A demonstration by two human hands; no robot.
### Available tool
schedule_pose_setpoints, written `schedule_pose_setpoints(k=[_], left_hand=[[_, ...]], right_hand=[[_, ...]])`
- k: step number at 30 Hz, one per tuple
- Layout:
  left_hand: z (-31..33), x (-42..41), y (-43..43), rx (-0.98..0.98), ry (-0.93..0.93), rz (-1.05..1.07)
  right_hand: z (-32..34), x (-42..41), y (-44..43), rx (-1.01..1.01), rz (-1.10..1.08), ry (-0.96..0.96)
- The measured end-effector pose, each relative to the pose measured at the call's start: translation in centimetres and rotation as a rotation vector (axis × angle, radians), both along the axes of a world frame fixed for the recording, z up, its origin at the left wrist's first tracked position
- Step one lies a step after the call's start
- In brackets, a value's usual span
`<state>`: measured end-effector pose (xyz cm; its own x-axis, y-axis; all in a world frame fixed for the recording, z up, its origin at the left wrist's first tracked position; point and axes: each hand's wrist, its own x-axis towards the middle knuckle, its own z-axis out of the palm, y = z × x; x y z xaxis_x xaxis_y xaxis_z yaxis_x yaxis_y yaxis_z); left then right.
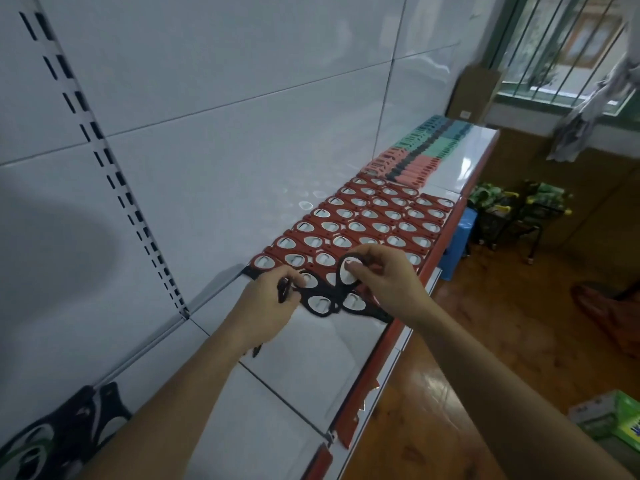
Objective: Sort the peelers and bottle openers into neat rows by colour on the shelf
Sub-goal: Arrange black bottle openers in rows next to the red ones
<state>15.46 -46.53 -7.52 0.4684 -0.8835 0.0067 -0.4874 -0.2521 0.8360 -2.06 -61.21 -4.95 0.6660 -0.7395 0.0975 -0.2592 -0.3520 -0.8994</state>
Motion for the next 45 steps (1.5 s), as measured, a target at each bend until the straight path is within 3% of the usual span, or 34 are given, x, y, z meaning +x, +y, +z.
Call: schedule_pose_setpoints(k=[2, 4, 8, 14, 16, 19, 33, 39, 45], left_hand=[[-0.3, 0.0, 0.0, 0.114, -0.381, -0.152], [-1.0, -0.3, 0.0, 0.234, -0.623, -0.285], [-2.1, -1.0, 0.1, 0.344, -0.815, -0.332], [-2.2, -1.2, 0.4, 0.364, -0.832, -0.31], [-2.3, -1.1, 0.3, 0.36, -0.811, -0.301], [-2.5, -1.0, 0.2, 0.356, -0.8, -0.295], [-2.8, -1.0, 0.4, 0.314, -0.78, -0.264], [-2.8, -1.0, 0.3, 0.303, -0.783, -0.261], [-3.1, -1.1, 0.3, 0.299, -0.785, -0.241]], right_hand=[[0.0, -0.4, -1.1, -0.211, 0.082, 0.225], [-0.1, -0.5, -1.4, -0.278, 0.218, 0.37], [-0.8, -0.1, -1.0, -0.294, 0.37, 0.417], [-0.2, -1.3, -1.5, -0.108, 0.295, 0.124], [-0.8, -1.9, -1.4, -0.113, 0.325, 0.187], [-1.5, -2.5, -1.3, -0.287, 0.354, 0.278], [-1.7, -4.9, -1.2, -0.28, 0.271, 0.219], [-2.4, -6.5, 1.2, -0.512, 0.348, 0.513], [-3.5, -5.4, 3.4, -0.6, 0.23, 0.426]])
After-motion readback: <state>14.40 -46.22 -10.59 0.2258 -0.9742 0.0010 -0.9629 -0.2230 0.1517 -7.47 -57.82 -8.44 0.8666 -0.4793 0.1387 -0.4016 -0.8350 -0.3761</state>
